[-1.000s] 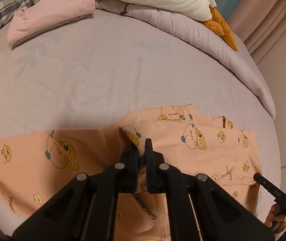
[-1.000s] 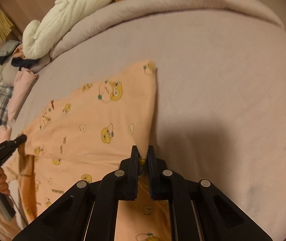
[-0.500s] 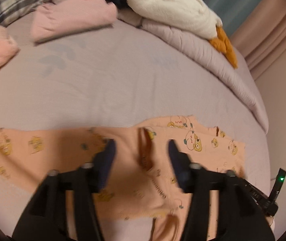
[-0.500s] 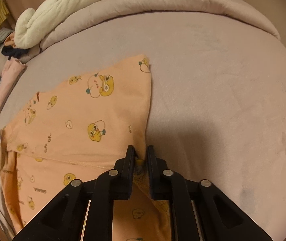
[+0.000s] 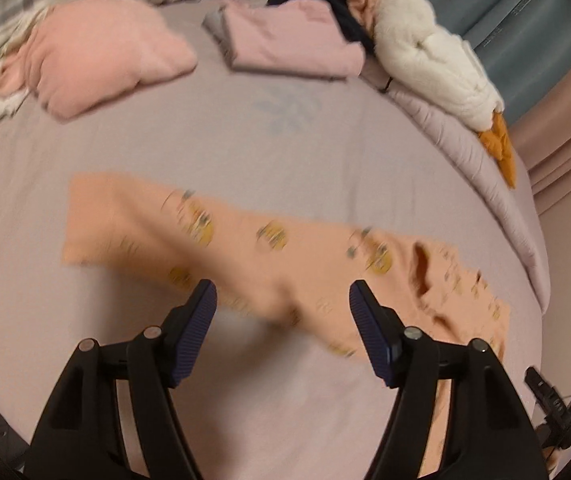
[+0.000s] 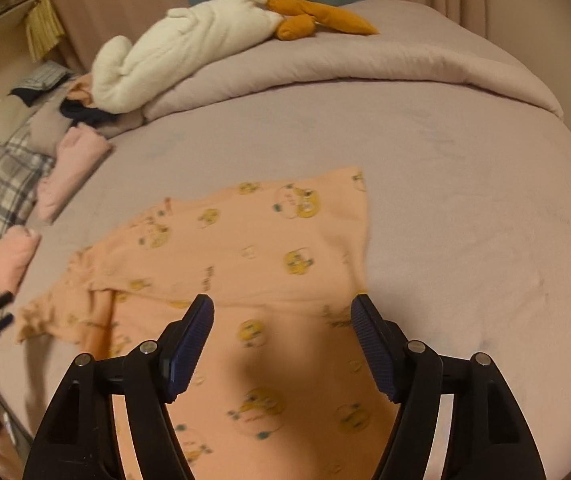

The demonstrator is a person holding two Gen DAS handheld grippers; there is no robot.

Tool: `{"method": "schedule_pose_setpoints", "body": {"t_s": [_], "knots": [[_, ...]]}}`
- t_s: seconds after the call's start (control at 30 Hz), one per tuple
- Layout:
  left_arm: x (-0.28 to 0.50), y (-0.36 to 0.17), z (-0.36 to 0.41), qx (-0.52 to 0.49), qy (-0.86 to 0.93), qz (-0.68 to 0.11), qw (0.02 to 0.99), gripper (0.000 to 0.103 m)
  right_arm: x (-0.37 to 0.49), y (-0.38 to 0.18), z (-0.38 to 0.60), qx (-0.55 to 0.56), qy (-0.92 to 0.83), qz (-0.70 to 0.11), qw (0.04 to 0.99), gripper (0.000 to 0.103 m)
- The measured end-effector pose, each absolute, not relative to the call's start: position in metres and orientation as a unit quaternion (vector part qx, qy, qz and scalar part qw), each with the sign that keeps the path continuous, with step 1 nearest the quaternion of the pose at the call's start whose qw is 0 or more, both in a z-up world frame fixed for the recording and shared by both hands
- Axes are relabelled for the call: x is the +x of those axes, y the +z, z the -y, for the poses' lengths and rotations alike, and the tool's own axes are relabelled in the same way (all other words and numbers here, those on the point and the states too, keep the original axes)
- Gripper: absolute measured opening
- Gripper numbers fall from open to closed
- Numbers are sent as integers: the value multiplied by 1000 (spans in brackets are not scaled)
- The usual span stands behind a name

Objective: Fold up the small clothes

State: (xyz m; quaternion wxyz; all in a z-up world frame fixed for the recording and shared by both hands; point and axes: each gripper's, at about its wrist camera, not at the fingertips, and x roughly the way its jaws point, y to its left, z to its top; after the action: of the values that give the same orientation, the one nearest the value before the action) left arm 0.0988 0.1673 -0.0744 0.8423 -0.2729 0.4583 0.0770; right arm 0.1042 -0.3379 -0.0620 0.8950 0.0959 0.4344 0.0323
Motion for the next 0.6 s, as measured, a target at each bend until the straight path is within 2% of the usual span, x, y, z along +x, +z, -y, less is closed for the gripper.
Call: {"method": "schedule_pose_setpoints", "body": {"t_s": [0.17, 0.4, 0.57, 0.6], "knots": [[80, -97, -189, -310, 108, -471, 819, 67, 103, -65, 313, 89, 59, -433, 895, 71], [76, -105, -221, -374, 133, -441, 805, 67, 95, -71, 295, 76, 77, -439, 892, 71], [93, -127, -240, -446, 114, -426, 779, 57, 89, -74, 297, 83, 74, -438, 892, 71], [97, -131, -243, -456, 110, -421, 776, 46, 88, -74, 299, 82, 70, -438, 893, 71]]}}
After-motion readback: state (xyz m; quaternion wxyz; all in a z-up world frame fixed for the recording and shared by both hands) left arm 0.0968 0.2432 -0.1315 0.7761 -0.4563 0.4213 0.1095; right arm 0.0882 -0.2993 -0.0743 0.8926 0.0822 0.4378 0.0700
